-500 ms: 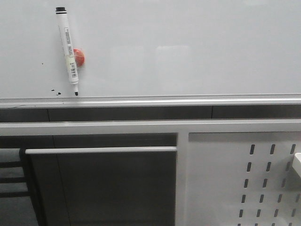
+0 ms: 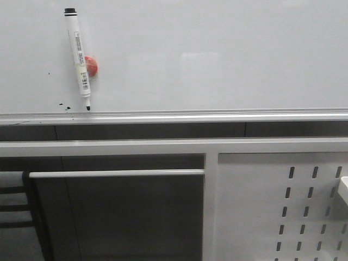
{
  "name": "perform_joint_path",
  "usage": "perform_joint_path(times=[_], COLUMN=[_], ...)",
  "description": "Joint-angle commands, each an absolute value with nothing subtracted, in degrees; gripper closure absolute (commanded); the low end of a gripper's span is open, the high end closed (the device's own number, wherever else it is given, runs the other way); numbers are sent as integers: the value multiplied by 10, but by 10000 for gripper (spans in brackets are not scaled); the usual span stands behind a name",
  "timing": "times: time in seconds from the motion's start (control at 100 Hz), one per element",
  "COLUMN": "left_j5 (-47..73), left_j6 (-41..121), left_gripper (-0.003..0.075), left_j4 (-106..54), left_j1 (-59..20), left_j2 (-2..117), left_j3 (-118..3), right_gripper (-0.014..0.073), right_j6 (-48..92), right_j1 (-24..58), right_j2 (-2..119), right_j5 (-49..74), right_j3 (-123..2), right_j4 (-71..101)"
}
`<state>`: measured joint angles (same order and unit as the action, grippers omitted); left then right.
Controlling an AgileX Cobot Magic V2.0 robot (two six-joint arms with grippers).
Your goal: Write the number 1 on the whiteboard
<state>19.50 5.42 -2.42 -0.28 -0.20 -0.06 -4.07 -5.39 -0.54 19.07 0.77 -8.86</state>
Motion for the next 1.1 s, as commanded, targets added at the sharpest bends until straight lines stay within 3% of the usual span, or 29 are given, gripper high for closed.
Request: perform_joint_path(times=[0.0,0.15,0.41,0.62,0.96,1.09], left_j5=[157,138,-5,-75,-112,-115], left_j6=[54,54,54,54,53,50], left_gripper=[741,741,741,741,741,742], left_j4=[-29,-10,0,0,-14,-24], left_j1=[-2,-2,-2,-2,-2,-2], left_j2=[-20,-20,-20,-20,-20,-20], left_j3=[13,13,13,13,13,13], right_gripper=[662,662,662,662,662,662], right_j6=[-38,-38,-38,-38,-40,-142], right_j1=[-53,-53,-53,-53,-53,-53], right_j2=[-17,-17,-17,-17,-17,-17], right_j5=[181,158,-225,-411,-447,-451], right_j3=[13,13,13,13,13,12], right_j4=[-98,-150,-153,-153,-153,-152])
